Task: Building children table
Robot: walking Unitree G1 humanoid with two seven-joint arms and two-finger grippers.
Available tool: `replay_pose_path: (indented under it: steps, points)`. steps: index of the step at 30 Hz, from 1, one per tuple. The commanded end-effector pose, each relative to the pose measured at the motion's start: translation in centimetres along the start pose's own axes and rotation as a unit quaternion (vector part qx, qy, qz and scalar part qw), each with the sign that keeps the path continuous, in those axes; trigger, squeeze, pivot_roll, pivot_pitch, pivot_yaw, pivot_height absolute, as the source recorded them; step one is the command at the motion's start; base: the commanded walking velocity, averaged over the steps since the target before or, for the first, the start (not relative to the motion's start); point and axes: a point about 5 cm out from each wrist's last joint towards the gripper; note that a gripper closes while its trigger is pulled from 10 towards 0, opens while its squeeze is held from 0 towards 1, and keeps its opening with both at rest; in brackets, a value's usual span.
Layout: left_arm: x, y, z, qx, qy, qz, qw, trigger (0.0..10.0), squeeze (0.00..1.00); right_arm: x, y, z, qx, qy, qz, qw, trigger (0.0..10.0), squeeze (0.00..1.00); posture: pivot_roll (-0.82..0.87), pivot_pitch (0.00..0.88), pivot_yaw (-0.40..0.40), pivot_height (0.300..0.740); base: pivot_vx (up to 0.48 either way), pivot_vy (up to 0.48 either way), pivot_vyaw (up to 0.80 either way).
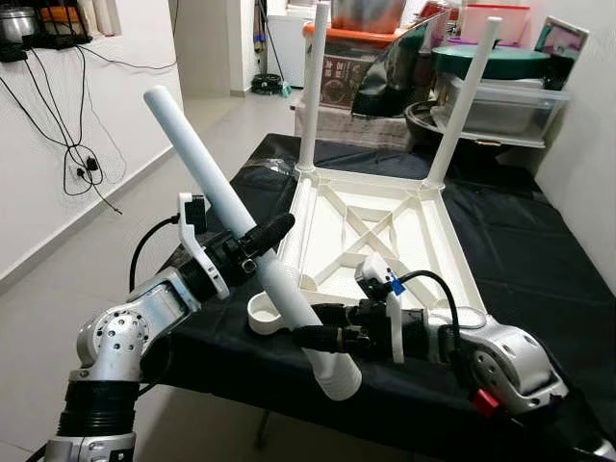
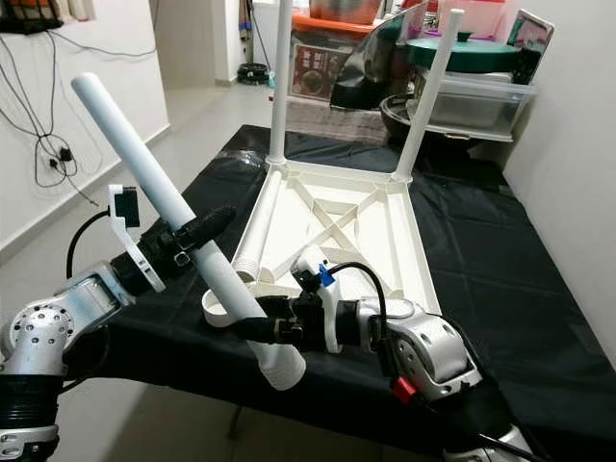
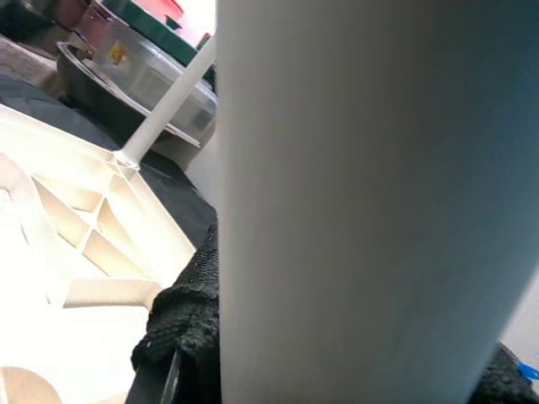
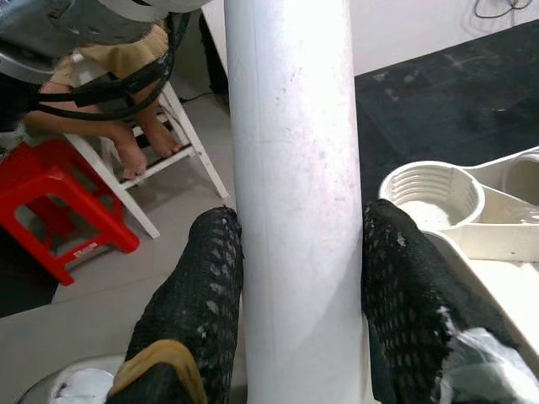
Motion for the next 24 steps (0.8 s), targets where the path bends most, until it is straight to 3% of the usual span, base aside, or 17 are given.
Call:
replay_pose_path:
  steps: [1,7,8,18,19,24]
  points:
    - [1.0,-1.1,1.0,-0.018,-0.047,-0.025,0.998,10.0,0.0,0.0,-0.4,0.8,-0.013,-0.049,-0.027,0.998,10.0,0.0,0.03,0.0,-0.05,0.74,0.0,0.0,0.0]
    - [1.1,-1.3,0.8,-0.016,-0.047,-0.033,0.998,10.0,0.0,0.7,-0.5,0.2,-0.008,-0.036,-0.033,0.999,10.0,0.04,0.03,0.0,-0.047,0.74,0.0,0.0,0.0]
    - [1.1,-1.3,0.7,-0.016,-0.047,-0.033,0.998,10.0,0.0,0.8,-0.5,0.0,-0.008,-0.031,-0.035,0.999,10.0,1.0,0.03,0.0,-0.047,0.74,0.0,0.0,0.0]
    - [1.5,-1.3,0.7,-0.01,-0.051,-0.038,0.998,10.0,0.0,2.0,-0.5,-0.6,-0.023,-0.022,-0.052,0.998,10.0,1.0,0.02,0.0,-0.049,0.74,0.0,0.0,0.0]
    - [1.5,-1.3,0.8,-0.011,-0.053,-0.039,0.998,10.0,0.0,2.3,-0.5,-0.5,-0.022,-0.027,-0.054,0.998,10.0,0.0,0.02,0.0,-0.05,0.74,0.0,0.0,0.0]
    - [1.5,-1.7,0.7,-0.01,-0.053,-0.047,0.997,10.0,0.0,3.0,-0.3,-0.4,-0.018,-0.034,-0.056,0.998,10.0,0.0,0.02,0.0,-0.05,0.74,0.0,0.0,0.0]
Point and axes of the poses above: a point about 5 cm out from each wrist's last joint towards the gripper, its own x axis pointing out of the wrist towards the gripper, its own y axis along the axis of the wrist's last joint, z = x × y, and after that the axes turned 9 degrees about -x, right-handed
